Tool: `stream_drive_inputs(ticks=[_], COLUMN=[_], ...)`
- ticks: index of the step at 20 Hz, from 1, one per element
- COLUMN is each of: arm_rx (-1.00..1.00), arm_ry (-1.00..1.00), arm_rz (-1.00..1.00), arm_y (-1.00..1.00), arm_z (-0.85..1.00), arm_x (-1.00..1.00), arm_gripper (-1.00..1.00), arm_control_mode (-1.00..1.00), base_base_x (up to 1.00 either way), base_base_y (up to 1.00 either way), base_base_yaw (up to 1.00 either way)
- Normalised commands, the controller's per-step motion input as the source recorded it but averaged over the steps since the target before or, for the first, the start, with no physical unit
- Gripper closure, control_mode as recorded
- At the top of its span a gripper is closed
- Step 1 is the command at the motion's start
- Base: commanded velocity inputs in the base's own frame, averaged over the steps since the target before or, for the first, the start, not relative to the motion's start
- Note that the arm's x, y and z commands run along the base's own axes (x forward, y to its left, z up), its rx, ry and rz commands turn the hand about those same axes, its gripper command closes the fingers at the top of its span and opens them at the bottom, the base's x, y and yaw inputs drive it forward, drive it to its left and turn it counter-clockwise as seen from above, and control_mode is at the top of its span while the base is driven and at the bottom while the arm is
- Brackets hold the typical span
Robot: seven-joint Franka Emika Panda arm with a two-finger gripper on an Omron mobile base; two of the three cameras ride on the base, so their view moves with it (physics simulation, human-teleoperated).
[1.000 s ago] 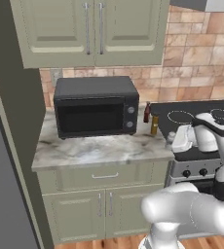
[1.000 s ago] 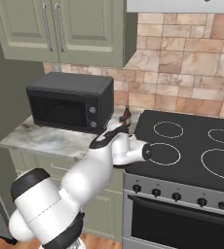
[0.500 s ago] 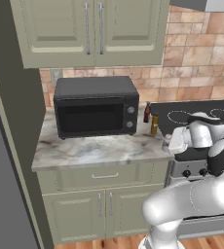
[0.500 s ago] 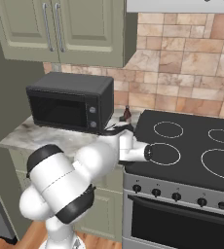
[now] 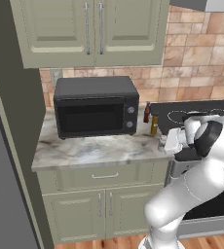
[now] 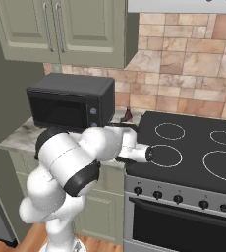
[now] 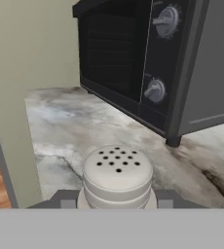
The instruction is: Collect the turmeric, ketchup, and shaker from the cabinet and place them next to the stove.
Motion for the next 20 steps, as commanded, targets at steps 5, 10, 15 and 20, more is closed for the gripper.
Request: stream_drive_inputs(ticks=[5,10,15,20], arm_rx=[0.06,0.06,0.07,0.06], arm_ry=[0.00,0.00,0.00,0.00], arm_rz=[0.08,0.09,0.08,0.06], arm_y=[0.00,-0.06,-0.17,-0.18], arm_z=[-0.21,-0.20,-0.15,-0.06], arm_x=[0.28,0.28,0.16,0.06], arm_gripper=[1.00,1.00,1.00,1.00], arm_control_mode=[-1.00,-1.00,-1.00,-1.00], base_base_x=[0.00,0.00,0.00,0.00], base_base_y=[0.00,0.00,0.00,0.00], base_base_yaw=[0.00,0.00,0.00,0.00])
